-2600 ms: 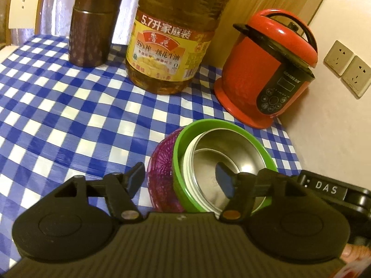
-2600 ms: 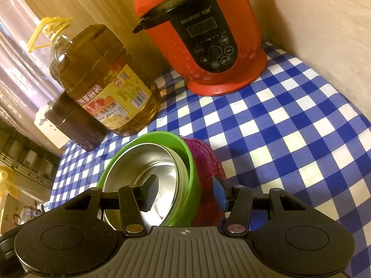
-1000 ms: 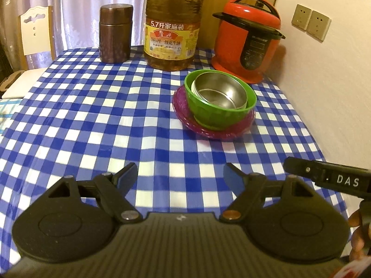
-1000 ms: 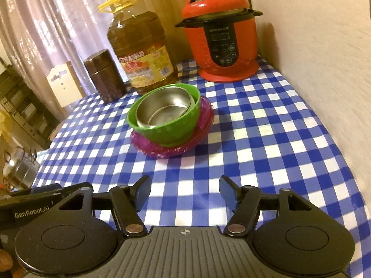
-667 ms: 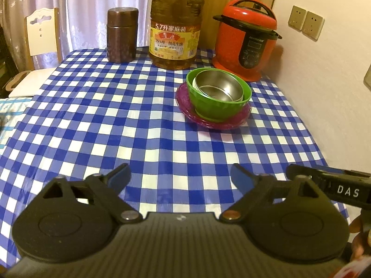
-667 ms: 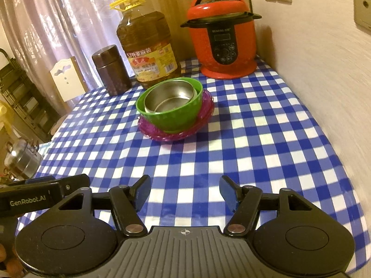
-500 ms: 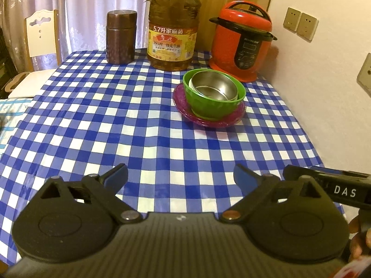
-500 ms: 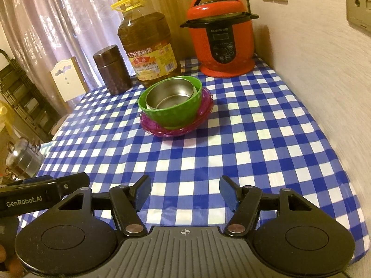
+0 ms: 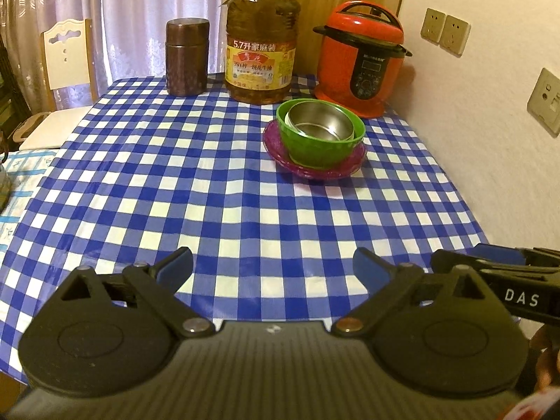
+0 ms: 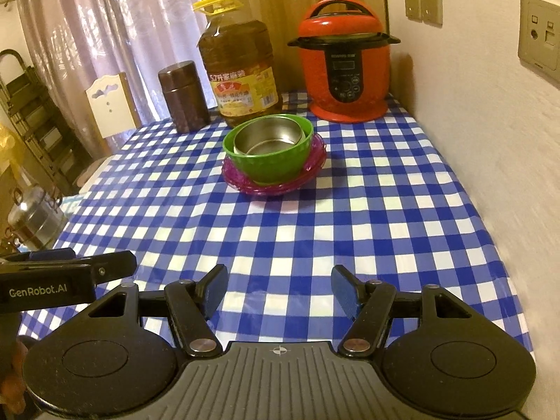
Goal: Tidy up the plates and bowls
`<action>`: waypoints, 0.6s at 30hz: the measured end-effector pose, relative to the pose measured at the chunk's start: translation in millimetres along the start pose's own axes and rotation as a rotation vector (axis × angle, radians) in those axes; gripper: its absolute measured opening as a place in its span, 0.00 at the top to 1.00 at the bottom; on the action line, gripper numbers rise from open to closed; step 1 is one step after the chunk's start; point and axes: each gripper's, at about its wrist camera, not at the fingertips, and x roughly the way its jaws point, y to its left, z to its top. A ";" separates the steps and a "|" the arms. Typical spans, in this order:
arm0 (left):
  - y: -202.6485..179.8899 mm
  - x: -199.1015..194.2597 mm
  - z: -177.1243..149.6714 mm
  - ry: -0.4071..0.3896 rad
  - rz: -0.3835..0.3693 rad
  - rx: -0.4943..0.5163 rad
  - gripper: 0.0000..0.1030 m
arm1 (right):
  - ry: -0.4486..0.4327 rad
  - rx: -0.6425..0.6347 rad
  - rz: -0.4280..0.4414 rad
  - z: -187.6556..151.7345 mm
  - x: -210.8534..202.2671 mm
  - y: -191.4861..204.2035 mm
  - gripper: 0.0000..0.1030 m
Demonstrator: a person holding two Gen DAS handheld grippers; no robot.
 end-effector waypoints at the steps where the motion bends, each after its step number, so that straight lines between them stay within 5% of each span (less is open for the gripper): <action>1: -0.5 -0.4 -1.1 0.001 0.001 0.002 0.06 | 0.003 -0.001 0.001 -0.7 -0.8 -0.1 0.36; 18: 0.0 -14.0 -14.5 0.009 0.018 0.024 0.06 | 0.022 0.004 0.007 -8.0 -15.3 4.2 0.36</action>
